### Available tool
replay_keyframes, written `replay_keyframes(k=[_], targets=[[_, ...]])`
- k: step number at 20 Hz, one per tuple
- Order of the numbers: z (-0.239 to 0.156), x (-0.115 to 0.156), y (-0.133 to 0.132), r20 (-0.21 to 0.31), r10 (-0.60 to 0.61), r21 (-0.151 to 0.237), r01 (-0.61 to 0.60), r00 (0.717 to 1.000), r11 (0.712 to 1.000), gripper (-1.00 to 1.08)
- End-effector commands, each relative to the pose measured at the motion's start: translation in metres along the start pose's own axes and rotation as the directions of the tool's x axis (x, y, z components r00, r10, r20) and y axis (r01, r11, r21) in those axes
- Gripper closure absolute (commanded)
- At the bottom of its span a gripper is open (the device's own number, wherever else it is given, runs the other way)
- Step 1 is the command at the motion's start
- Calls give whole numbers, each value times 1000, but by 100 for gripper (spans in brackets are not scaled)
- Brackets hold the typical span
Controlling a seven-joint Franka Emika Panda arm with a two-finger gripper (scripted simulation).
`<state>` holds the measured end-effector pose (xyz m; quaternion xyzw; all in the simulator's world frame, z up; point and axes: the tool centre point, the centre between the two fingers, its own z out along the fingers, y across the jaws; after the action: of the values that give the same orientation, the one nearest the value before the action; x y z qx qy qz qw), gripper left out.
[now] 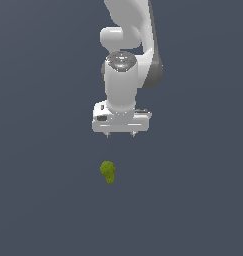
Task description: Pick up the object and move it to a goal position.
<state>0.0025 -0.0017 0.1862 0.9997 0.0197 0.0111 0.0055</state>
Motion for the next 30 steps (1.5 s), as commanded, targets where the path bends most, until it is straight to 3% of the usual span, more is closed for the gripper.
replay_keyframes(k=[1,11,20,30], targets=[[0,0,0,0,0,0,0,1000,1000,-92],[-10,0,-33,-6,-37,0,37,999,999,-92],[-7,4,-29,-5,-30,1,30,1000,1000,-92],[18,33,-6,3,17,7,-17,1000,1000,-92]])
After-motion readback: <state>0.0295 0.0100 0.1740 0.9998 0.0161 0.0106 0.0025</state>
